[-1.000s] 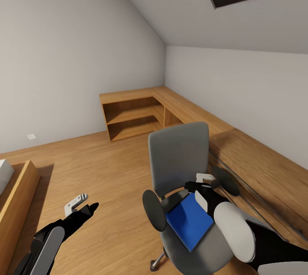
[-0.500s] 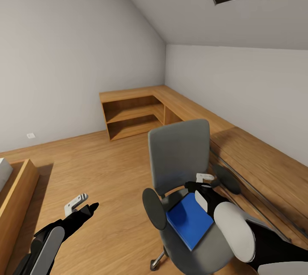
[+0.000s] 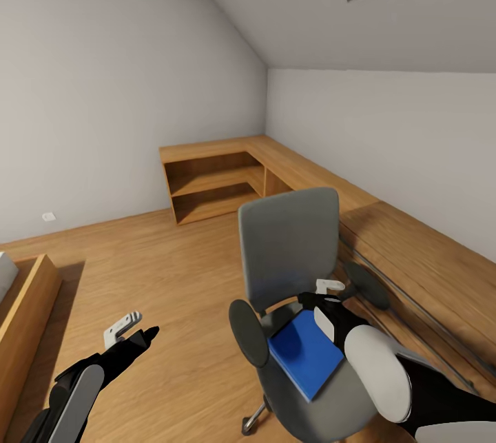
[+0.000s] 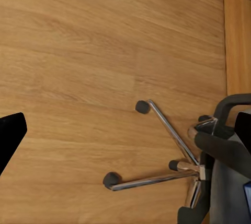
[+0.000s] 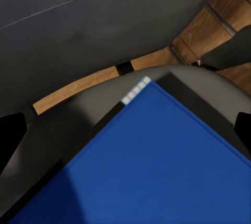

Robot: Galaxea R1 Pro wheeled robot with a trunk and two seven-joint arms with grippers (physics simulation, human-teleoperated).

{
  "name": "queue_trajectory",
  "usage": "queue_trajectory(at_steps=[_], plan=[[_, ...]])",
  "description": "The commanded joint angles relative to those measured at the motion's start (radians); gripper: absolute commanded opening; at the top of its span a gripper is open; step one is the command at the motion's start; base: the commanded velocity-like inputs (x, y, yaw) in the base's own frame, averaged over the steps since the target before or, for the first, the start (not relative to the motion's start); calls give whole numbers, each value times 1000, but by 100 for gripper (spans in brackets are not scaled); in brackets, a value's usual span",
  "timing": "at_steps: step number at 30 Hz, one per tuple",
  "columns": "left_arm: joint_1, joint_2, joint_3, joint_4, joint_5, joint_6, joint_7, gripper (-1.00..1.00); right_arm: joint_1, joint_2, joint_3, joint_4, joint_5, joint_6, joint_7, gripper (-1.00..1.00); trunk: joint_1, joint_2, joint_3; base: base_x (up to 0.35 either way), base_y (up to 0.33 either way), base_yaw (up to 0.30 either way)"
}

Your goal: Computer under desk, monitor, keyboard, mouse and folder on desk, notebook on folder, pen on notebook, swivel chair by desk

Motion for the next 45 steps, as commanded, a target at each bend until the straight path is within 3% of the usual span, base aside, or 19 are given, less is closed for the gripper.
queue_trajectory(at_steps=[1,45], plan=[[-1,0,0,-1,11,3,9,100,0,1,-6,-2,10,6,-2,100,4,-8,-4,0,0,0],[0,-1,-2,2,12,3,9,100,0,0,-5,-2,10,3,-2,100,173,-316,-142,0,0,0]])
